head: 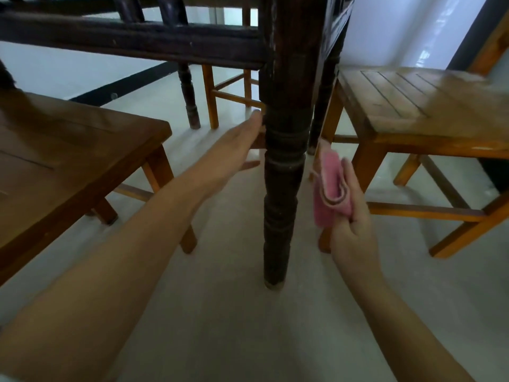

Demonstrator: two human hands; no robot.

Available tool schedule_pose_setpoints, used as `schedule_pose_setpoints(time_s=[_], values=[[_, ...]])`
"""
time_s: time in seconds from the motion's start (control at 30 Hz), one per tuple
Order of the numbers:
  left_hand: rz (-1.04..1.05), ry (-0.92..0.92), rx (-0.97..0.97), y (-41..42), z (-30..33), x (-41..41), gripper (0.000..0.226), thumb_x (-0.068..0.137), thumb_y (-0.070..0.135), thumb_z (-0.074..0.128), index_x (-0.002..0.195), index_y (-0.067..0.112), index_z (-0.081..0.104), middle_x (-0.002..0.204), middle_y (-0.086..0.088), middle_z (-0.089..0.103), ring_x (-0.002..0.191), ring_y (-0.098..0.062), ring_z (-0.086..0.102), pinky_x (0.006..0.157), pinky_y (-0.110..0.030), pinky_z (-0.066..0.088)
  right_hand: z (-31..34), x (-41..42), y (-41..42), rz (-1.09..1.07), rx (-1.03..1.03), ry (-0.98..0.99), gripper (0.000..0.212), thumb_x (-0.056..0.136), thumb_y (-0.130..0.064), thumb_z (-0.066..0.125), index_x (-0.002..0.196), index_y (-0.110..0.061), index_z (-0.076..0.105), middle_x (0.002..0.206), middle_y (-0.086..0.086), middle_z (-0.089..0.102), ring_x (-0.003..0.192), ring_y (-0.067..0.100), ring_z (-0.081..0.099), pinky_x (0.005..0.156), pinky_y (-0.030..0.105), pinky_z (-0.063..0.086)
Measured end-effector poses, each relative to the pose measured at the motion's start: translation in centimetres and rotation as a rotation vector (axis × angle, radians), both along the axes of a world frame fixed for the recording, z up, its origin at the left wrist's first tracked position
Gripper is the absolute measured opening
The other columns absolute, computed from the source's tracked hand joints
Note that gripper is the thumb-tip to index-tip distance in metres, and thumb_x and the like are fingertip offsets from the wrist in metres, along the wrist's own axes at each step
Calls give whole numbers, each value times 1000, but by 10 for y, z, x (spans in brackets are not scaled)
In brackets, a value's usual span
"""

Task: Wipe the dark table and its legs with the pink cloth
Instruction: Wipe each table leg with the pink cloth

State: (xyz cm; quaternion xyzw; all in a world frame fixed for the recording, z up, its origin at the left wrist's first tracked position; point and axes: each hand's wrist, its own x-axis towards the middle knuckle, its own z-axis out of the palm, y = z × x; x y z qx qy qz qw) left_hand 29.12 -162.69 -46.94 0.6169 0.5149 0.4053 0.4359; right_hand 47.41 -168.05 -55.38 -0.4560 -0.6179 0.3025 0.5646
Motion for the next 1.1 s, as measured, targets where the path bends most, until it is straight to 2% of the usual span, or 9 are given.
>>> schedule_pose_setpoints(time_s=[0.17, 0.23, 0.33, 0.47, 0.57, 0.67, 0.83, 1.0, 1.1], values=[[3, -107, -81, 4, 8, -2, 55, 95, 53, 16, 130, 23, 45, 136, -1, 49, 123, -15, 46, 107, -42, 34, -42, -40, 20, -65, 459, -749, 59, 93, -5, 41, 146, -18, 18, 158, 0, -2, 146, 23, -2, 116, 51, 15], [9, -102, -75, 4, 8, -1, 55, 96, 50, 14, 132, 21, 43, 138, -1, 47, 125, -16, 45, 108, -40, 32, -82, -41, 25, -35, 471, -1049, 57, 90, -12, 38, 144, -20, 23, 157, 2, 8, 145, 25, -7, 117, 53, 0], [-3, -75, -61, 4, 5, 3, 54, 96, 47, 14, 137, 20, 37, 144, -2, 40, 130, -18, 40, 108, -37, 29, -133, -31, 15, 121, 391, -1422, 53, 82, -15, 29, 129, -14, 54, 141, 7, 46, 139, 23, 29, 115, 47, 0], [-4, -112, -87, 6, 1, 6, 54, 95, 49, 20, 140, 22, 31, 148, -1, 34, 132, -20, 37, 108, -43, 30, -188, -13, -1, 332, 173, -1806, 55, 76, -17, 28, 114, -15, 68, 127, 1, 61, 123, 21, 52, 117, 43, -11], [-15, -98, -72, 4, -1, 7, 57, 92, 53, 25, 142, 25, 27, 150, 0, 30, 133, -20, 35, 107, -49, 32, -189, -8, -8, 400, 220, -1897, 54, 74, -18, 29, 105, -13, 72, 120, 1, 65, 113, 19, 60, 116, 43, -12], [-17, -64, -59, 4, 0, 8, 55, 93, 52, 26, 143, 28, 23, 151, 2, 26, 135, -21, 32, 106, -51, 33, -146, -12, 1, 267, 425, -1768, 57, 81, -14, 31, 134, -9, 48, 151, 12, 28, 139, 32, 26, 112, 50, -15], [-1, -83, -53, 1, 0, 9, 56, 93, 52, 25, 143, 28, 23, 151, 2, 27, 136, -20, 31, 105, -50, 34, -55, -33, 20, 208, 475, -1801, 72, 88, -10, 51, 148, -11, 11, 157, 11, 1, 143, 30, -13, 99, 46, -28], [-7, -21, -15, -3, 0, 12, 53, 94, 49, 27, 143, 27, 22, 150, 3, 28, 136, -20, 30, 105, -44, 34, -140, -31, 9, 370, 260, -2068, 55, 91, -18, 45, 142, -4, 30, 154, 21, 8, 142, 38, -1, 106, 51, -16], [7, 21, 51, -4, -1, 16, 55, 93, 43, 40, 141, 22, 24, 146, 2, 35, 132, -19, 37, 101, -34, 37, -179, -20, 1, 450, 81, -1872, 53, 91, -25, 45, 140, -8, 38, 154, 9, 23, 144, 27, 12, 107, 46, -25]])
